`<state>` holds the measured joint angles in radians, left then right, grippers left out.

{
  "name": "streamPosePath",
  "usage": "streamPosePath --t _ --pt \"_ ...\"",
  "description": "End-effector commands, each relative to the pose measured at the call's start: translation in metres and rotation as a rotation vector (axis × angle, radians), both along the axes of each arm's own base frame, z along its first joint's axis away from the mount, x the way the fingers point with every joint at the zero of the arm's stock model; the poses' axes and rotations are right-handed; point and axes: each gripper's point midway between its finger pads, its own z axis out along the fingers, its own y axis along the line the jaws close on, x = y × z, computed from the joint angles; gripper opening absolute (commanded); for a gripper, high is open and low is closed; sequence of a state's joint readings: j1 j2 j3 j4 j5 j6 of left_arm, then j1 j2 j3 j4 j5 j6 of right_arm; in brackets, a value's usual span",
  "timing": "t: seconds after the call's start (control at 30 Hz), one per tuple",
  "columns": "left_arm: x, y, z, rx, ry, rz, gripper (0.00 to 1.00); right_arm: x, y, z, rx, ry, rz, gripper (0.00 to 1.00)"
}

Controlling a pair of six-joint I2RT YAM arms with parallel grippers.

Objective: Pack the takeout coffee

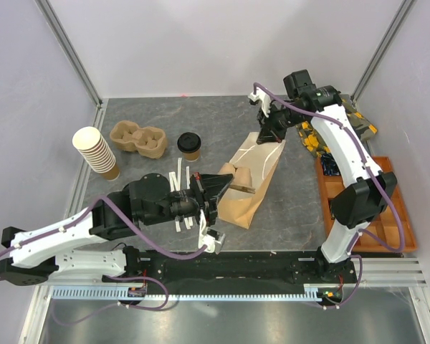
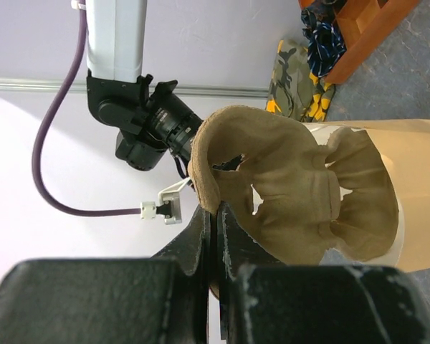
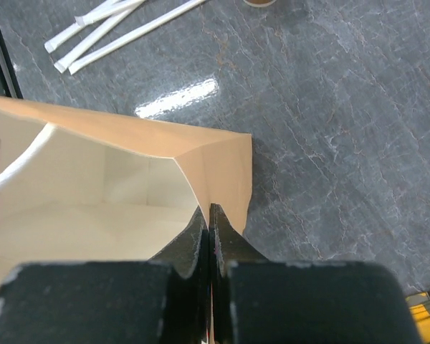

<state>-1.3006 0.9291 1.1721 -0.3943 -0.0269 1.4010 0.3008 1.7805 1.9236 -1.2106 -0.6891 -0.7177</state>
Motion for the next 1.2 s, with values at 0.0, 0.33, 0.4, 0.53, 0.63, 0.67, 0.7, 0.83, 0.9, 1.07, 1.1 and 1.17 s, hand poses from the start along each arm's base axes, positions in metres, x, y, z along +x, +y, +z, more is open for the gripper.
streamPosePath --t 0.0,0.33,0.4,0.53,0.63,0.67,0.7,0.83,0.9,1.07,1.1,1.17 --pt "0.009 -0.005 0.014 -0.046 0.024 0.044 0.02 -0.01 0.012 0.041 0.096 -0.08 0.005 0.0" --pt "0.028 -0.007 0.023 -0.079 -0.006 0.143 0.02 -0.031 0.022 0.045 0.058 -0.144 -0.036 0.0" --pt "0.026 -0.004 0.024 -0.068 -0.043 0.134 0.02 -0.028 0.023 0.041 0.052 -0.122 -0.067 0.0" --pt "0.006 -0.001 0.029 -0.069 -0.079 0.033 0.02 -0.018 0.022 0.037 0.036 -0.077 -0.15 0.0" --pt "-0.013 0.001 0.026 -0.045 -0.109 -0.053 0.02 -0.011 0.021 0.032 0.024 -0.05 -0.2 0.0" --pt "-0.016 0.002 0.025 -0.039 -0.116 -0.07 0.02 -0.009 0.021 0.029 0.016 -0.038 -0.212 0.0" --pt "-0.016 0.003 0.017 -0.002 -0.124 -0.074 0.02 -0.008 0.021 0.028 0.016 -0.029 -0.223 0.0" --pt "-0.026 -0.001 0.009 0.027 -0.117 -0.138 0.02 -0.008 0.023 0.03 0.029 -0.009 -0.233 0.0" --pt "-0.026 -0.006 0.003 0.05 -0.126 -0.145 0.02 -0.012 0.026 0.032 0.036 -0.002 -0.221 0.0" --pt "-0.024 -0.016 -0.009 0.092 -0.149 -0.16 0.02 -0.02 0.032 0.039 0.038 -0.008 -0.195 0.0" --pt "-0.023 -0.017 -0.012 0.102 -0.155 -0.157 0.02 -0.021 0.033 0.039 0.037 -0.008 -0.191 0.0" --pt "-0.021 -0.018 -0.015 0.113 -0.163 -0.146 0.02 -0.024 0.034 0.041 0.036 -0.01 -0.182 0.0"
